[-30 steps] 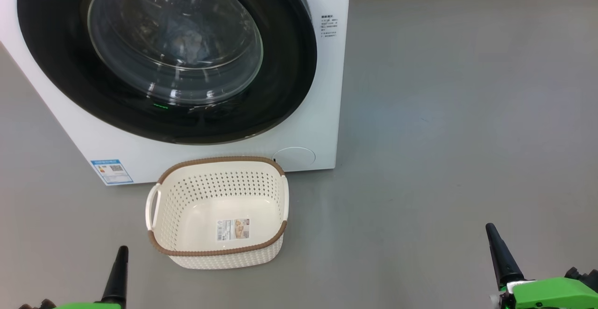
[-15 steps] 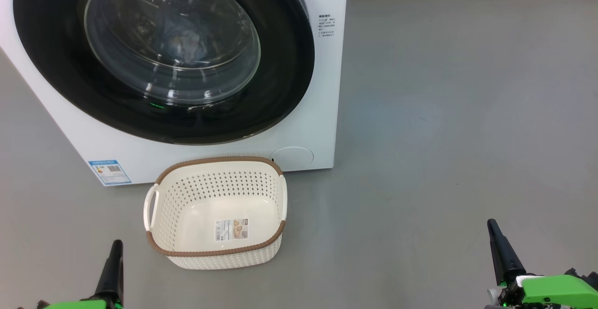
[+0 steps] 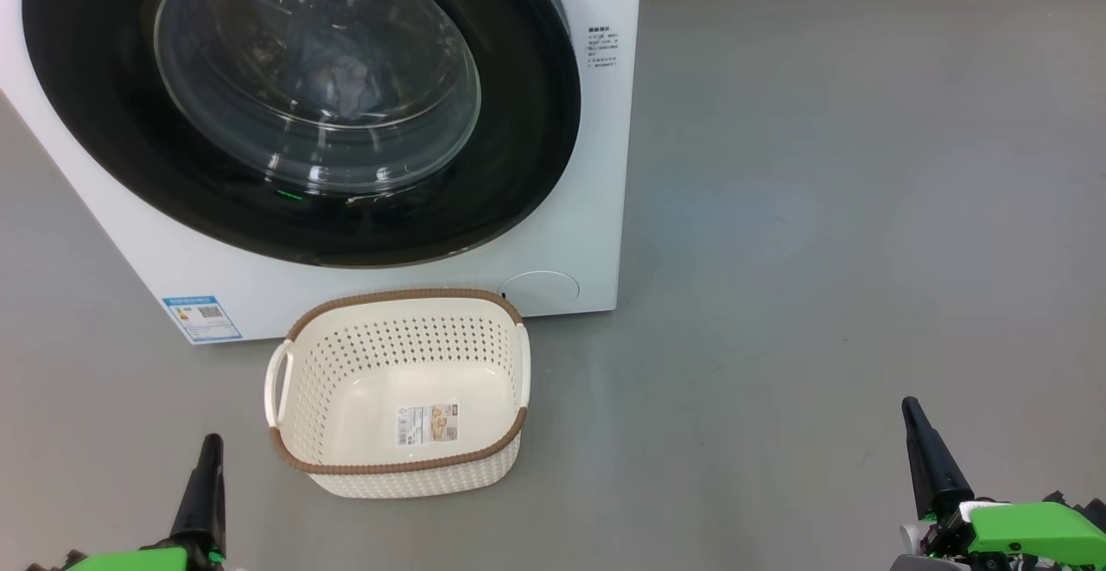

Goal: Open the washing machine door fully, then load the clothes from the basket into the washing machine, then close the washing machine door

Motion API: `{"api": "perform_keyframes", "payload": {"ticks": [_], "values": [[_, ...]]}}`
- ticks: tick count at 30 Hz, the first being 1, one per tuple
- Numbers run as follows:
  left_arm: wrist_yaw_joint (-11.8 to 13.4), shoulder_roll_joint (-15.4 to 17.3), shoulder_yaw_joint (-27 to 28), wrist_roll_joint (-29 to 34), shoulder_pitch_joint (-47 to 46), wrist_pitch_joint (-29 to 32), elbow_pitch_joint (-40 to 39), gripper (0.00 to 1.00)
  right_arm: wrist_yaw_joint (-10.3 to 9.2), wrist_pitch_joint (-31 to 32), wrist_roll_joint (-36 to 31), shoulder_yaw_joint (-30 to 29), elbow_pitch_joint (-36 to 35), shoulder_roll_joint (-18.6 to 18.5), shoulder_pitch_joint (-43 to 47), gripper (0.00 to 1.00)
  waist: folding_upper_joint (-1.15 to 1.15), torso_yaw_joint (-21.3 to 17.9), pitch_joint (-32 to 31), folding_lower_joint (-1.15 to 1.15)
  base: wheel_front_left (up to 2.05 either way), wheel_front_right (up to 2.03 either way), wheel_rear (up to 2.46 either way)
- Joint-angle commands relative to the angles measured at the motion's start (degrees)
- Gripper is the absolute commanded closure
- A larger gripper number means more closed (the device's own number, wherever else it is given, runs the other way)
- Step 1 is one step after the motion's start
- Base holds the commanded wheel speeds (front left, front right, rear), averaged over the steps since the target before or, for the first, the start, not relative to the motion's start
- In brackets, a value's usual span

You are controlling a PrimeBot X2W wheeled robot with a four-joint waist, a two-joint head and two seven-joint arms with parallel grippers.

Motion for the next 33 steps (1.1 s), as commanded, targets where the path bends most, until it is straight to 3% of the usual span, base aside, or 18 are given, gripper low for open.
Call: {"api": "perform_keyframes", "payload": {"ticks": [1, 33], "values": [[-0.6, 0.8, 2.0, -0.2, -2.2, 0.4, -1.0, 1.00, 0.09, 0.5, 0.2, 1.3, -1.4, -0.7, -2.5, 1.00, 0.00, 0.0, 0.0, -0.01, 0.00, 0.00, 0.00], [-0.6, 0.8, 2.0, -0.2, -2.2, 0.4, -1.0, 1.00, 0.09, 0.5, 0.2, 1.3, -1.4, -0.7, -2.5, 1.00, 0.00, 0.0, 0.0, -0.01, 0.00, 0.00, 0.00]]}}
